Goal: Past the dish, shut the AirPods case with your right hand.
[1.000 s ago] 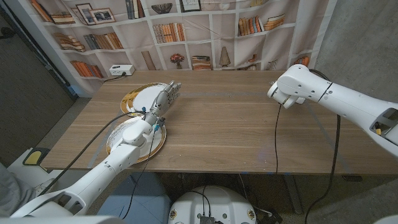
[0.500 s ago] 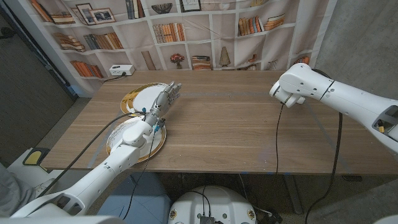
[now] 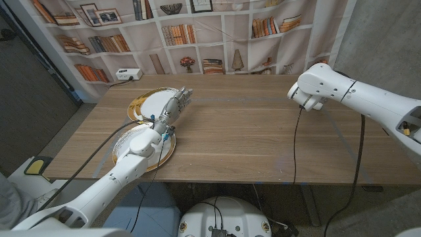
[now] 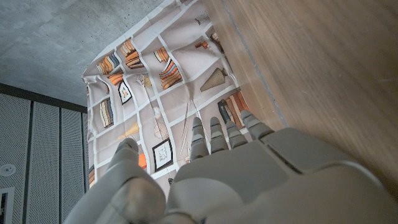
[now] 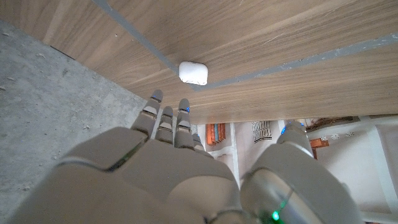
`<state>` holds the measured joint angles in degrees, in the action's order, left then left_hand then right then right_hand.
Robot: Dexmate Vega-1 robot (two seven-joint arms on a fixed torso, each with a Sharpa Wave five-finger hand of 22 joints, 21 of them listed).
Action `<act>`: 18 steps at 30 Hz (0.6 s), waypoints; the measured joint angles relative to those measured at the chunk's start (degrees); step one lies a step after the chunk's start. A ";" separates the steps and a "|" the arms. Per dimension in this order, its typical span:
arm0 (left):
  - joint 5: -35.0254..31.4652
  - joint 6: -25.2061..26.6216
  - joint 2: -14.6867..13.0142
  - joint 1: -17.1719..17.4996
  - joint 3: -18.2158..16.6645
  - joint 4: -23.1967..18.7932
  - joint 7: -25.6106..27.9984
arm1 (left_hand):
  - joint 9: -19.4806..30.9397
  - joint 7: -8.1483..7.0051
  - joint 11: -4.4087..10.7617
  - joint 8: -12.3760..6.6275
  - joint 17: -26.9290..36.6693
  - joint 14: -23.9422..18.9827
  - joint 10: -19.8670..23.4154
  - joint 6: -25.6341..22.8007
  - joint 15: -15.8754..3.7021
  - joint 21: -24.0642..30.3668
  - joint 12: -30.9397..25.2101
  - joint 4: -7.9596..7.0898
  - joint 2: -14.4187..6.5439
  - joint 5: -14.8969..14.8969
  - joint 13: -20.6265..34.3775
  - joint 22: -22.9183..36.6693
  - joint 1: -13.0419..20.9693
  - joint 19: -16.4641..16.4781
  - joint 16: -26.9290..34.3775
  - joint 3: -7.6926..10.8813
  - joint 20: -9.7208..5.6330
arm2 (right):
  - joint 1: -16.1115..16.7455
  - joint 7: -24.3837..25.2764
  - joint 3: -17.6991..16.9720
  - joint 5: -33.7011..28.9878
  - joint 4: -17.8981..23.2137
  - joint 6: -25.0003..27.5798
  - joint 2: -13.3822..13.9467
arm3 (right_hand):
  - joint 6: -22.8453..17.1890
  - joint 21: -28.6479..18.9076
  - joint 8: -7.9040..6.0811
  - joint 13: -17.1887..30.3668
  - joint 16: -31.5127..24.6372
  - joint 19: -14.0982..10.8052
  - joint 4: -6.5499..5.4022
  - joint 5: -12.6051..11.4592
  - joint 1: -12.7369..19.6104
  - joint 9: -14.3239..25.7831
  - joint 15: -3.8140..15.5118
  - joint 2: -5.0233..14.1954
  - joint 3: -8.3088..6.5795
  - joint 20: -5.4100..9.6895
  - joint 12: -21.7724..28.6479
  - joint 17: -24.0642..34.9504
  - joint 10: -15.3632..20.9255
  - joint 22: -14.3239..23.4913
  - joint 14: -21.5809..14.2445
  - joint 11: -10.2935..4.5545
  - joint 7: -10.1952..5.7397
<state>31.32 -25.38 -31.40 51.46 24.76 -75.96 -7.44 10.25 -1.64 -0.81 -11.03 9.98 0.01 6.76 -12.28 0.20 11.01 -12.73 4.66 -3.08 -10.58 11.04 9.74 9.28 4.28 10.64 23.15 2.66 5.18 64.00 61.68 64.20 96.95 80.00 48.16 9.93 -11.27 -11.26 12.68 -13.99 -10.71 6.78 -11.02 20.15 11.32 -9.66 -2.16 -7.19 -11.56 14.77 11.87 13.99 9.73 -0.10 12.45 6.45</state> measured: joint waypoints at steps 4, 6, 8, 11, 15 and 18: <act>0.02 -0.08 -0.16 0.43 -0.11 -0.67 0.12 | 0.00 0.00 0.00 0.00 0.00 0.00 0.00 0.00 0.00 -0.01 0.00 0.00 0.00 0.00 0.00 0.00 0.00 0.00 0.00 0.00 0.00 | -1.60 0.00 1.44 1.84 -0.60 -0.01 0.13 | 0.00 0.00 0.00 0.00 0.24 0.00 0.00 0.00 0.00 0.00 -0.09 0.00 0.00 0.00 0.00 0.00 0.00 0.00 0.08 0.00 0.00; 0.02 -0.10 -0.16 0.43 -0.11 -0.67 0.21 | 0.00 0.00 0.00 0.00 0.00 0.00 0.00 0.00 0.00 -0.01 0.00 0.17 0.00 0.00 0.00 0.00 0.00 0.00 0.00 -0.17 0.00 | -2.28 0.00 1.96 1.84 -1.03 -0.01 0.14 | 0.00 0.00 0.00 0.00 0.24 0.00 0.00 0.00 -0.26 0.00 -0.09 0.26 0.00 0.00 0.00 0.00 0.00 0.00 0.09 0.00 0.00; 0.03 -0.14 -0.27 0.70 -0.19 -0.88 0.34 | 0.00 0.00 0.00 0.00 0.00 0.00 0.00 0.00 0.00 -0.01 0.00 0.17 0.00 0.00 0.00 0.00 0.00 0.00 0.00 -0.18 0.00 | -2.91 0.00 2.48 2.66 -1.52 0.00 0.14 | 0.00 0.00 0.00 0.00 0.24 0.00 -0.17 0.00 -0.26 0.00 -0.09 0.26 0.17 0.00 0.00 0.00 0.00 0.00 0.09 0.00 0.00; 0.04 -0.22 -0.46 1.08 -0.35 -1.31 0.47 | 0.00 0.00 0.00 0.00 0.00 0.00 0.00 0.00 0.00 -0.01 0.00 0.17 0.00 0.00 0.00 0.00 0.00 0.00 0.00 -0.18 0.00 | -3.54 0.00 2.91 3.69 -2.15 -0.01 0.05 | 0.00 0.00 0.00 0.00 0.24 0.00 -0.24 0.00 -0.26 0.00 -0.09 0.26 0.24 0.00 0.00 0.27 0.00 0.00 0.08 0.00 0.00; 0.04 -0.30 -0.66 1.40 -0.55 -1.73 0.75 | 0.00 0.00 0.00 0.00 0.00 0.00 0.00 0.00 0.00 -0.01 0.00 0.17 0.00 0.00 0.00 0.00 0.00 0.00 0.00 -0.17 0.00 | -4.40 0.01 3.49 4.57 -3.26 -0.02 -0.23 | 0.00 0.00 0.00 0.01 0.50 0.00 -0.21 0.00 -0.06 0.00 -0.73 0.90 0.21 0.00 0.00 0.27 0.72 0.00 0.98 -0.10 0.00; 0.04 -0.41 -0.82 1.62 -0.70 -2.11 0.95 | 0.00 0.31 0.00 0.00 0.00 0.00 0.00 -0.31 0.00 -0.01 0.00 0.17 0.00 0.00 0.00 0.00 0.00 0.00 0.00 -0.17 0.00 | -4.94 0.00 3.79 5.25 -3.94 -0.02 -0.43 | 0.00 0.00 0.00 0.27 0.91 0.00 0.02 0.00 0.35 0.00 -0.79 1.31 -0.01 0.00 0.00 0.27 0.94 0.00 1.21 0.10 0.00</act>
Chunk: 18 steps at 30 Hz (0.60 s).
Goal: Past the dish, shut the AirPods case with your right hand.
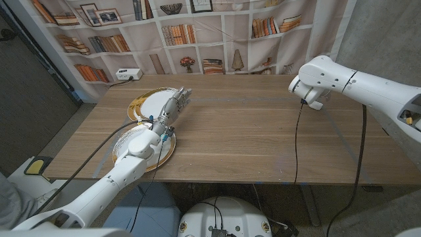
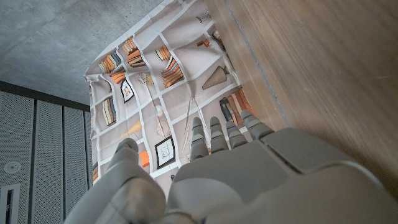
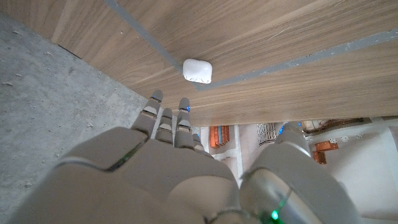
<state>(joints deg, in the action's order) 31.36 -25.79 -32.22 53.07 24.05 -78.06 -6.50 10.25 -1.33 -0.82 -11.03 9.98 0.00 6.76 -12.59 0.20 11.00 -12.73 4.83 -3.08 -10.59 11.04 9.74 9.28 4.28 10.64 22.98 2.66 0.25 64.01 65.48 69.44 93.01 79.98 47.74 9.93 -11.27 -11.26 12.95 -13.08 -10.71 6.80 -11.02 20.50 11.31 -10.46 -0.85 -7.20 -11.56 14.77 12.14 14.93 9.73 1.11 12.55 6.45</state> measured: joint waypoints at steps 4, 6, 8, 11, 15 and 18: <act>-0.13 -0.19 -0.06 0.10 -0.08 -0.16 0.32 | 0.00 -0.21 0.00 0.00 0.00 0.00 0.00 -0.21 0.00 0.00 0.00 0.00 0.00 0.00 0.00 0.00 0.00 -0.22 0.00 0.00 -0.22 | -0.61 0.00 0.19 0.29 -0.78 0.00 -0.15 | 0.00 0.00 0.00 0.00 0.00 0.00 0.24 0.00 0.30 0.00 0.00 0.30 -0.24 0.00 0.00 0.00 0.10 0.00 0.00 0.09 0.00; -0.20 -0.29 -0.06 0.10 -0.08 -0.16 0.47 | 0.00 -0.21 0.00 0.00 0.00 0.00 0.00 -0.21 0.00 0.00 0.00 0.00 0.00 0.00 0.00 0.00 0.00 -0.22 0.00 0.00 -0.22 | -0.80 0.00 0.28 0.29 -1.01 0.00 -0.18 | 0.00 0.00 0.00 0.00 0.00 0.01 0.24 0.00 0.33 0.00 -0.12 0.33 -0.24 0.01 0.00 0.00 0.38 0.00 0.12 -0.17 0.00; -0.31 -0.42 -0.06 0.10 -0.08 -0.16 0.59 | 0.00 -0.21 0.00 0.00 0.00 0.00 0.00 -0.21 0.00 0.00 0.00 0.00 0.00 0.00 0.00 0.00 0.00 -0.22 0.00 0.00 -0.22 | -1.17 0.00 0.56 0.29 -1.36 0.00 -0.22 | 0.00 0.26 0.00 0.00 0.10 0.59 0.47 0.00 0.68 0.00 -0.57 0.68 -0.48 0.27 0.00 0.00 0.40 0.00 0.66 -0.19 0.00; -0.46 -0.57 -0.06 0.10 -0.08 -0.16 0.80 | 0.00 -0.21 0.00 0.00 0.00 0.00 0.00 -0.21 0.00 0.01 0.00 0.12 0.00 0.00 0.00 0.00 0.00 -0.22 0.00 0.13 -0.22 | -1.65 0.00 1.03 0.29 -1.72 0.00 -0.30 | 0.00 0.47 0.00 0.00 0.44 0.95 0.48 0.00 0.91 0.00 -0.47 0.90 -0.48 0.31 0.00 0.00 0.40 0.00 1.08 -0.19 0.00; -0.60 -0.68 -0.49 0.67 -0.67 -1.35 0.98 | 0.00 -0.21 0.33 0.00 0.00 0.00 0.33 -0.21 0.00 0.03 0.00 0.24 0.00 0.00 0.00 0.00 0.00 -0.21 0.00 0.26 -0.22 | -2.17 0.00 1.55 2.25 -2.25 0.00 -0.43 | 0.00 0.47 0.00 0.00 0.44 0.95 0.71 0.00 0.92 0.00 -0.72 0.89 -0.72 0.31 0.00 -0.01 0.40 0.00 1.33 -0.19 0.00; -0.66 -0.79 -0.62 0.86 -0.80 -1.61 1.12 | 0.00 -0.21 0.32 0.00 0.00 0.00 0.32 -0.21 0.00 0.03 0.00 0.24 0.00 0.00 0.00 0.00 0.00 -0.21 0.00 0.26 -0.22 | -2.56 0.00 1.95 2.54 -2.69 0.00 -0.62 | 0.00 0.47 0.00 -0.01 0.44 0.94 0.71 0.00 0.92 0.00 -0.72 0.89 -0.72 0.31 0.00 -0.01 0.64 0.00 1.33 0.04 0.00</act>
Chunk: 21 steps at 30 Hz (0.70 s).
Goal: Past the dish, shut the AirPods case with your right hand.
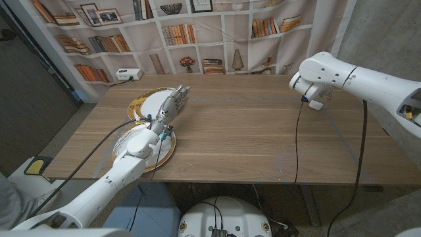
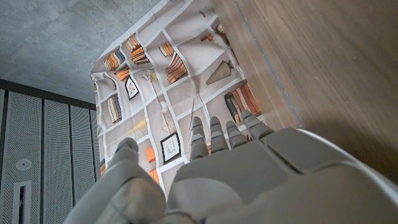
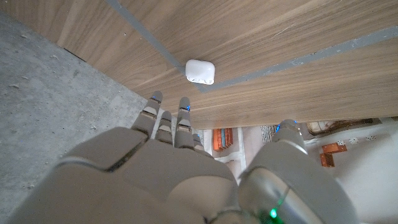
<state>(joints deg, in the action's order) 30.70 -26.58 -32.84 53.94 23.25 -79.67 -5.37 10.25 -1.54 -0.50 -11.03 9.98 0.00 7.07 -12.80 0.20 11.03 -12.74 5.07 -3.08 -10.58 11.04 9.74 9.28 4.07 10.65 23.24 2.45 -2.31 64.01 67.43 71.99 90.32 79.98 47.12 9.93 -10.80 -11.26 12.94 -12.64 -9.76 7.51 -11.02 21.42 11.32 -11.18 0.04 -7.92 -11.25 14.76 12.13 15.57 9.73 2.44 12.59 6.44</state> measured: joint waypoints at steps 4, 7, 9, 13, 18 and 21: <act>-0.05 -0.08 -0.07 0.12 -0.07 -0.17 0.16 | 0.00 0.00 0.00 0.00 0.00 0.00 0.00 0.00 0.00 0.00 0.00 0.00 0.00 0.00 0.00 0.00 0.00 0.00 0.00 0.00 0.00 | -0.51 0.00 0.54 0.17 -0.90 0.00 -0.37 | 0.00 0.00 0.00 0.00 0.00 0.00 0.00 0.00 0.00 0.00 0.00 0.00 0.00 0.00 0.00 0.00 0.37 0.00 0.00 -0.23 0.00; -0.09 -0.21 -0.34 0.56 -0.31 -0.69 0.29 | 0.00 0.00 0.00 0.00 0.00 -0.21 0.00 0.00 -0.21 0.00 0.00 0.16 0.00 0.00 0.00 0.00 0.00 0.00 0.00 -0.16 0.00 | -0.83 0.00 0.88 0.65 -1.64 0.00 -0.66 | 0.00 0.00 0.00 0.00 0.00 0.00 0.00 0.00 0.00 0.00 0.31 0.00 0.00 0.00 0.00 0.00 0.37 0.00 0.31 -0.24 0.00; -0.09 -0.24 -0.34 0.56 -0.31 -0.69 0.39 | 0.00 0.00 0.00 0.00 0.00 -0.21 0.00 0.00 -0.21 0.00 0.00 0.16 0.00 0.00 0.00 0.00 0.00 0.00 0.00 -0.16 0.00 | -1.09 0.00 1.21 0.65 -2.28 0.00 -0.99 | 0.00 0.00 0.00 0.00 0.00 0.00 0.00 0.00 0.00 0.00 0.31 0.00 0.00 0.00 0.00 -0.05 0.37 0.00 0.30 -0.23 0.00; -0.10 -0.38 -0.64 1.06 -0.64 -1.23 0.53 | 0.00 -0.20 0.00 0.00 0.00 -0.21 -0.01 -0.20 -0.21 0.00 0.00 0.16 0.00 0.00 0.00 0.00 0.00 0.00 0.00 -0.16 0.00 | -1.28 -0.01 1.44 0.89 -3.39 0.00 -1.58 | 0.00 0.00 0.00 -0.01 0.00 0.23 0.00 0.00 0.00 0.00 0.52 0.00 0.00 0.23 0.00 -0.15 0.37 0.00 0.09 -0.23 0.00; -0.09 -0.45 -0.72 1.16 -0.72 -1.35 0.64 | 0.00 -0.20 0.00 0.00 0.00 -0.21 -0.01 -0.20 -0.21 0.00 0.00 0.16 0.00 0.00 0.00 0.00 0.00 0.00 0.00 -0.16 0.01 | -1.30 -0.01 1.48 0.90 -4.69 -0.01 -2.30 | 0.00 0.00 0.00 -0.01 0.00 0.41 0.00 0.00 0.00 0.00 0.52 0.00 0.00 0.41 0.00 -0.15 0.50 0.00 0.09 -0.11 0.00; -0.07 -0.50 -0.72 1.16 -0.72 -1.35 0.65 | 0.00 -0.20 -0.17 0.00 0.00 -0.21 0.16 -0.20 -0.21 0.01 0.00 0.15 0.00 0.00 0.00 0.00 0.00 0.01 0.00 -0.16 0.01 | -1.25 -0.01 1.45 0.90 -5.41 -0.01 -2.71 | 0.00 -0.01 0.00 -0.01 0.00 0.40 0.00 0.00 0.00 0.00 0.52 -0.01 0.00 0.41 0.00 -0.15 0.59 0.00 0.09 -0.03 0.00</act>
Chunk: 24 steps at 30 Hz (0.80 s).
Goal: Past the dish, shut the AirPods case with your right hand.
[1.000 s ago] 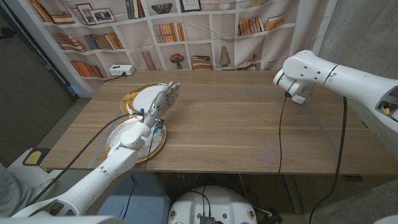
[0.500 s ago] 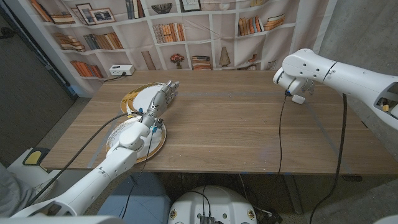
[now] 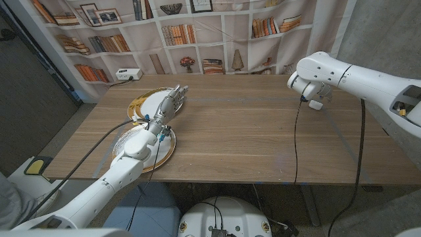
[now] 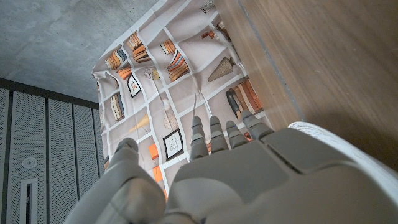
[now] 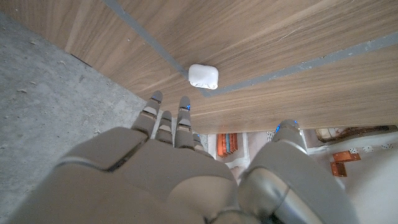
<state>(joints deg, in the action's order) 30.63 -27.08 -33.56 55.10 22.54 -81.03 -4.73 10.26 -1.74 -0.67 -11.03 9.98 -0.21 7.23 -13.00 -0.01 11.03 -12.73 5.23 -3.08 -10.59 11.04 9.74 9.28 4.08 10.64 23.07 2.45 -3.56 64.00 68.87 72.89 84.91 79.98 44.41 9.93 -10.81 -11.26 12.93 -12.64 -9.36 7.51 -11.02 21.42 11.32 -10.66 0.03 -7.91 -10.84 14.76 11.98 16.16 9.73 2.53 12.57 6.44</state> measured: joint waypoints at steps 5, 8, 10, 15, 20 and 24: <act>0.09 -0.02 -0.18 0.27 -0.30 -0.22 0.00 | 0.00 0.00 -0.04 0.00 0.00 0.00 0.04 0.00 0.00 0.00 0.00 0.00 0.00 0.00 0.00 0.00 0.00 0.00 0.00 0.00 0.00 | 0.05 0.00 -0.02 -0.87 -1.08 0.00 -0.70 | 0.00 0.00 0.00 0.00 0.00 -0.07 0.00 0.00 0.30 0.00 0.11 0.30 0.00 0.06 0.00 0.00 0.31 0.00 -0.12 -0.29 0.00; 0.12 -0.02 -0.18 0.27 -0.30 -0.22 0.00 | 0.00 0.00 -0.04 0.00 0.00 0.00 0.04 0.00 0.00 0.00 0.00 0.00 0.00 0.00 0.00 0.00 0.00 0.00 0.00 0.00 0.00 | 0.16 0.00 -0.02 -1.08 -1.52 0.00 -1.01 | 0.00 0.00 0.00 0.00 0.00 -0.22 0.00 0.00 0.31 0.00 0.32 0.30 0.00 0.21 0.00 0.01 0.40 0.00 -0.32 -0.21 0.00; 0.14 -0.02 -0.18 0.27 -0.31 -0.22 0.00 | 0.00 0.00 -0.04 0.00 0.00 0.00 0.04 0.00 0.00 0.00 0.00 0.00 0.00 0.00 0.00 0.00 0.00 0.00 0.00 0.00 0.00 | 0.23 0.00 -0.04 -1.08 -1.83 0.00 -1.19 | 0.00 0.00 0.00 0.00 0.00 -0.23 0.00 0.00 0.48 0.00 0.20 0.47 0.00 0.19 0.00 0.01 0.40 0.00 -0.45 -0.21 0.00; 0.19 -0.02 -0.18 0.28 -0.33 -0.20 0.00 | 0.00 0.00 -0.04 0.00 0.00 0.00 0.04 0.00 0.00 0.00 0.00 0.00 0.00 0.00 0.00 0.00 0.00 0.00 0.00 0.00 0.00 | 0.62 0.00 -0.53 -1.90 -2.76 0.00 -1.77 | 0.00 -0.22 0.00 0.00 0.00 -1.06 0.24 0.00 0.94 0.00 -0.19 0.58 -0.24 -0.22 0.00 0.01 0.39 0.00 -0.84 -0.21 0.00; 0.23 -0.03 -0.18 0.27 -0.36 -0.17 0.00 | 0.00 0.00 -0.04 0.00 0.00 0.00 0.04 0.00 0.00 0.00 0.00 -0.01 0.00 0.00 0.00 0.00 0.00 0.00 0.00 0.00 0.00 | 1.16 0.00 -1.21 -2.62 -3.67 0.00 -2.50 | 0.00 -0.22 0.00 -0.01 0.00 -1.46 0.24 0.00 0.99 0.00 -0.19 0.52 -0.24 -0.61 0.00 0.01 0.39 0.00 -0.84 -0.21 0.00; 0.26 -0.02 -0.22 0.31 -0.42 -0.17 0.00 | 0.00 0.00 -0.04 0.00 0.00 0.00 0.04 0.00 0.00 0.00 0.00 -0.01 0.00 0.00 0.00 0.00 0.00 0.00 0.00 0.00 0.00 | 1.46 0.00 -1.58 -3.22 -4.42 0.00 -3.00 | 0.00 -0.22 0.00 -0.01 0.00 -1.46 0.24 0.00 0.99 0.00 0.10 0.52 -0.24 -0.62 0.00 0.01 0.39 0.00 -1.13 -0.21 0.00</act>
<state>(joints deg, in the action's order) 30.89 -27.10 -33.78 55.41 22.11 -81.20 -4.73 10.25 -1.74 -0.72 -11.03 9.98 -0.20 7.27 -13.00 0.00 11.04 -12.74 5.22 -3.08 -10.59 11.04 9.74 9.28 4.08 10.64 23.08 2.45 -2.10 64.00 67.30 69.67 80.50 79.98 41.40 9.93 -11.03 -11.26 12.92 -12.64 -10.82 7.75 -11.02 22.42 11.32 -10.55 0.55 -8.15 -11.46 14.76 11.99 16.55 9.73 1.40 12.35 6.44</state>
